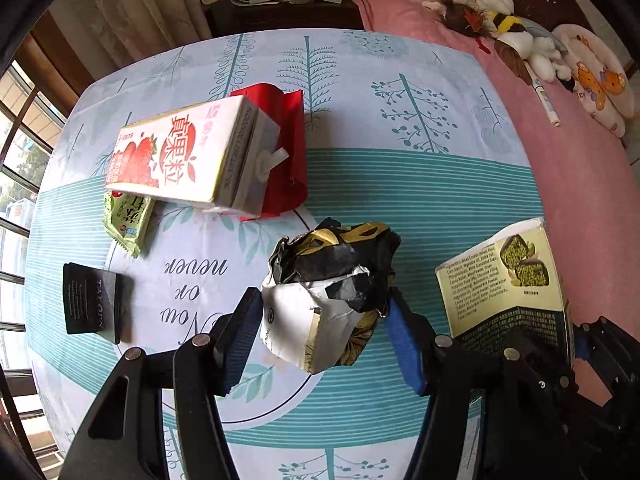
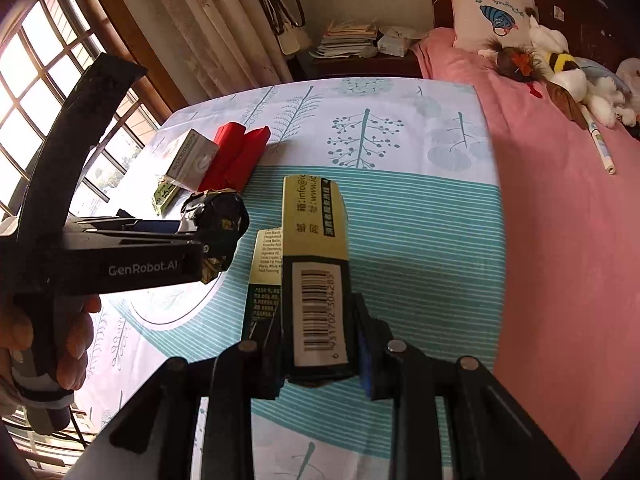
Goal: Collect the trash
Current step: 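Carry the barcode box and crumpled wrapper down over the bin, then open both tools to drop the box and wrapper into the bin, then raise both open tools back over the table, then grasp the black TALOPN card with the left tool while the right tool grasps the strawberry juice carton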
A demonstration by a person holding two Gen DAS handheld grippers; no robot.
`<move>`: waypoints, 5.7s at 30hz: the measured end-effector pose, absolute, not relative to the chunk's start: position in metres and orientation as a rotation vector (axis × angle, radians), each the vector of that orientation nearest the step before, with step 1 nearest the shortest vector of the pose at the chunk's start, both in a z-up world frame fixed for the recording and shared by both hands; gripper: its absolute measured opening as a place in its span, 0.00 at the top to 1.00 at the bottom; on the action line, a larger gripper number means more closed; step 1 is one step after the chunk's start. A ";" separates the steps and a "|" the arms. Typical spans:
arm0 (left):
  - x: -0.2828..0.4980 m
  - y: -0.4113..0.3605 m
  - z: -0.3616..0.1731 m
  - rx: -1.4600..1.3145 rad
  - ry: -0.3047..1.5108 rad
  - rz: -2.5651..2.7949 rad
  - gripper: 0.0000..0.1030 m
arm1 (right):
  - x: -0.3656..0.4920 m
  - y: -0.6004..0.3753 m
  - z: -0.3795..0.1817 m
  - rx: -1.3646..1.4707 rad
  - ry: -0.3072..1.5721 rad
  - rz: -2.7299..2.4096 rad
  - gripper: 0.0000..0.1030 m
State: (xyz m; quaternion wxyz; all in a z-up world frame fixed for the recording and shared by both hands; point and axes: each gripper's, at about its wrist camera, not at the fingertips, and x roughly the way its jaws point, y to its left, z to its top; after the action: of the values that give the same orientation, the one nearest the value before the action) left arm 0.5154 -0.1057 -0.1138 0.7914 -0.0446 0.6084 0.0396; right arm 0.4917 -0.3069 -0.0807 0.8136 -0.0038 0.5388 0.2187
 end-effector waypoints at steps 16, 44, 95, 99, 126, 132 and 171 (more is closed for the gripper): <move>0.327 -0.069 -0.060 0.002 1.252 -0.119 0.42 | 0.358 -0.245 -0.037 -0.055 1.120 0.422 0.74; 0.040 0.016 -0.162 0.188 1.370 -0.348 0.41 | 0.052 -0.123 -0.149 0.048 1.377 0.196 0.73; 0.043 0.014 -0.263 0.159 1.551 -0.248 0.29 | 0.044 -0.153 -0.281 0.086 1.559 0.094 0.45; 0.042 0.019 -0.196 0.158 1.480 -0.278 0.29 | 0.042 -0.146 -0.221 0.062 1.525 0.105 0.45; 0.175 0.069 0.010 0.175 1.143 -0.287 0.29 | 0.195 -0.106 0.021 -0.215 1.053 0.198 0.46; 0.254 0.069 -0.008 0.116 1.224 -0.240 0.29 | 0.283 -0.094 0.021 -0.325 1.017 0.338 0.46; 0.506 0.094 -0.138 -0.236 1.390 0.057 0.80 | 0.557 -0.056 -0.104 -0.573 1.139 0.841 0.47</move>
State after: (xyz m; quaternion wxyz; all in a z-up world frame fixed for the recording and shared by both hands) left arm 0.5056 0.0942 -0.1377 0.7612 -0.1086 0.6388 0.0263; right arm 0.5567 -0.0556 -0.1038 0.7224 -0.2593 0.5156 0.3809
